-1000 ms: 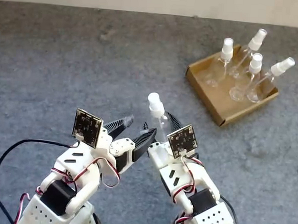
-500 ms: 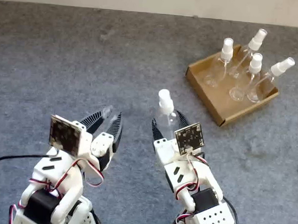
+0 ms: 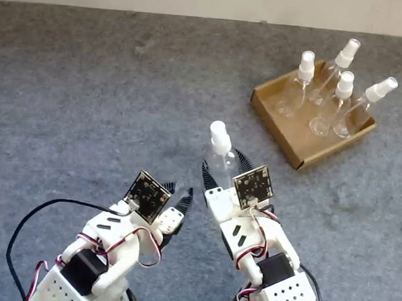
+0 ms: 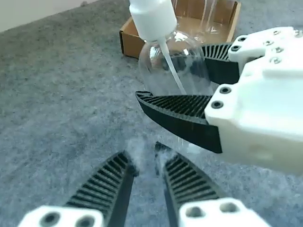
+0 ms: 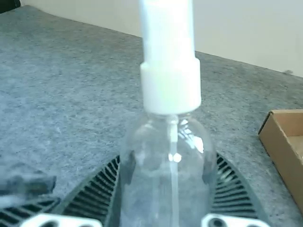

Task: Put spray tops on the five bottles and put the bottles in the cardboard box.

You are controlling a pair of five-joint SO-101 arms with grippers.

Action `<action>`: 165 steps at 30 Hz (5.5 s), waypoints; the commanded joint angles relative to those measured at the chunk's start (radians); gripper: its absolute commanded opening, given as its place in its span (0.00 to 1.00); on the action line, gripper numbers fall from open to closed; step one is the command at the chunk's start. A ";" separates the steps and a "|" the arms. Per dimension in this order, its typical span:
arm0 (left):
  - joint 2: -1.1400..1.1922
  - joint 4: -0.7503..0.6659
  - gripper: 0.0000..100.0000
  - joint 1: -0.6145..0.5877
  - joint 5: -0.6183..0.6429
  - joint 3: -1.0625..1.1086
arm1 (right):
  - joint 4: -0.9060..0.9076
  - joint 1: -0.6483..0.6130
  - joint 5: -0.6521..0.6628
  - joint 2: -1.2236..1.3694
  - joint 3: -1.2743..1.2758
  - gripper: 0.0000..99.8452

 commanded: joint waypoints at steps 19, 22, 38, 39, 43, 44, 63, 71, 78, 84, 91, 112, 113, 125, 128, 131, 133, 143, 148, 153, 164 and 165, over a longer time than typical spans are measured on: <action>-0.010 -0.273 0.00 0.219 -0.003 0.199 | -0.024 -0.021 -0.014 -0.016 0.099 0.17; -0.012 -0.276 0.00 0.255 -0.003 0.186 | -0.073 -0.077 -0.014 -0.016 0.067 0.17; -0.012 -0.356 0.00 0.205 -0.005 0.194 | -0.073 -0.127 -0.009 -0.018 0.053 0.17; -0.012 -0.377 0.00 0.177 -0.003 0.196 | -0.071 -0.128 -0.009 -0.021 0.053 0.17; -0.012 -0.399 0.00 0.153 -0.002 0.199 | -0.070 -0.128 -0.008 -0.119 0.062 0.17; -0.012 -0.399 0.00 0.153 0.000 0.199 | -0.070 -0.128 -0.008 -0.157 0.062 0.17; -0.010 -0.405 0.00 0.004 -0.002 0.199 | 0.136 -0.176 -0.008 -0.243 0.054 0.17; -0.010 -0.400 0.00 -0.008 -0.005 0.199 | 0.136 -0.171 -0.008 -0.243 0.056 0.17; -0.010 -0.388 0.00 -0.008 -0.006 0.199 | 0.136 -0.134 -0.008 -0.243 0.062 0.17; -0.010 -0.330 0.00 -0.012 -0.006 0.199 | 0.134 0.113 -0.008 -0.243 0.061 0.17; -0.010 -0.327 0.00 -0.016 -0.008 0.199 | 0.133 0.189 -0.006 -0.243 0.064 0.17; -0.010 -0.296 0.00 -0.335 -0.008 0.199 | 0.136 0.328 -0.006 -0.243 0.056 0.17; -0.010 -0.296 0.00 -0.357 -0.006 0.199 | 0.137 0.346 -0.006 -0.243 0.056 0.17; -0.010 -0.292 0.00 -0.381 -0.008 0.199 | 0.263 0.504 0.012 -0.240 -0.203 0.17; -0.010 -0.292 0.00 -0.381 -0.008 0.199 | 0.277 0.518 0.058 -0.222 -0.300 0.17; -0.010 -0.292 0.00 -0.381 -0.008 0.199 | 0.278 0.519 0.104 -0.102 -0.364 0.17; -0.010 -0.292 0.00 -0.381 -0.008 0.199 | 0.274 0.527 0.112 0.022 -0.400 0.17; -0.010 -0.293 0.00 -0.381 -0.008 0.199 | -0.110 0.585 0.110 0.441 -0.522 0.17; -0.010 -0.293 0.00 -0.381 -0.008 0.199 | -0.239 0.587 0.107 0.575 -0.515 0.17; -0.010 -0.293 0.00 -0.381 -0.008 0.199 | -0.371 0.588 0.106 0.719 -0.515 0.17; -0.010 -0.293 0.00 -0.381 -0.008 0.199 | -0.615 0.588 0.104 0.954 -0.515 0.17; -0.010 -0.293 0.00 -0.381 -0.008 0.199 | -0.628 0.588 0.098 0.974 -0.515 0.17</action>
